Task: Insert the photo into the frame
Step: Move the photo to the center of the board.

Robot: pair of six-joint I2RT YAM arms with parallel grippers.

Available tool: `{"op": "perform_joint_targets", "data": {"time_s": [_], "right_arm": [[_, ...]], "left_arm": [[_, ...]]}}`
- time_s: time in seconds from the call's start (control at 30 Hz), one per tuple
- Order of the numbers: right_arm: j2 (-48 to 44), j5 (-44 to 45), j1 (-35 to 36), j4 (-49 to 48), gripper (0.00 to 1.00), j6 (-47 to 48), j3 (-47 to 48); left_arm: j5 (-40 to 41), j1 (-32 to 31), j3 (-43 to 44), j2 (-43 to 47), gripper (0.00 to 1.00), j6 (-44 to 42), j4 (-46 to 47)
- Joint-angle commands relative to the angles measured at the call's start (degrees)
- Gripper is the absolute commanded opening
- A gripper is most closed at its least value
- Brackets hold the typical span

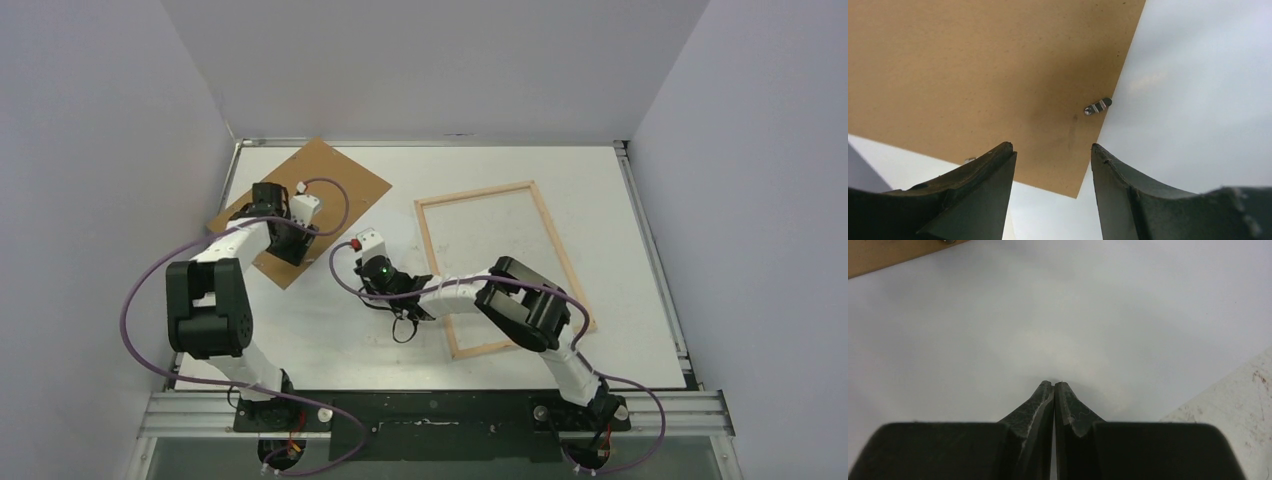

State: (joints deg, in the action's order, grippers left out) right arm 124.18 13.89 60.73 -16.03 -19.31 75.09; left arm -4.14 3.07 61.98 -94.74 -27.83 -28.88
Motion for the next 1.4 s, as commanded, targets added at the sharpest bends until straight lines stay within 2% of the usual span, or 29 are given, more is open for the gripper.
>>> {"op": "perform_joint_targets", "data": {"time_s": [0.0,0.23,0.37,0.53,0.93,1.13,1.3,1.37], "right_arm": [[-2.41,-1.50,2.58,5.48,0.05,-2.32,-8.13],[-7.52,-1.15,5.12,4.17,0.05,-5.38,-19.92],[-9.65,-0.80,5.99,3.89,0.05,-6.16,-23.07],[-11.21,-0.39,7.04,4.54,0.05,-6.70,-25.53],[-18.25,-0.03,9.49,7.44,0.05,-9.06,-34.43],[-20.43,-0.78,8.93,10.21,0.05,-6.42,-31.20],[-22.90,-3.35,-0.12,10.76,0.06,-2.98,-22.53],[-22.05,-5.12,-3.79,9.91,0.12,-3.07,-19.05]], "left_arm": [[0.02,-1.78,-2.08,-1.94,0.55,-4.05,2.58],[0.56,-2.63,-5.60,-2.13,0.55,-6.48,3.73],[2.62,-6.07,-9.39,-0.05,0.55,-8.42,6.57],[5.28,-6.35,-11.30,0.13,0.55,-9.51,9.55],[10.27,-4.00,-4.21,-3.70,0.55,-6.41,11.38],[8.66,-1.87,-0.59,-3.41,0.55,-5.56,8.17],[-1.44,-2.34,2.04,3.24,0.56,-4.61,-0.26],[-5.15,-4.14,2.24,4.87,0.56,-4.98,-4.47]]}}
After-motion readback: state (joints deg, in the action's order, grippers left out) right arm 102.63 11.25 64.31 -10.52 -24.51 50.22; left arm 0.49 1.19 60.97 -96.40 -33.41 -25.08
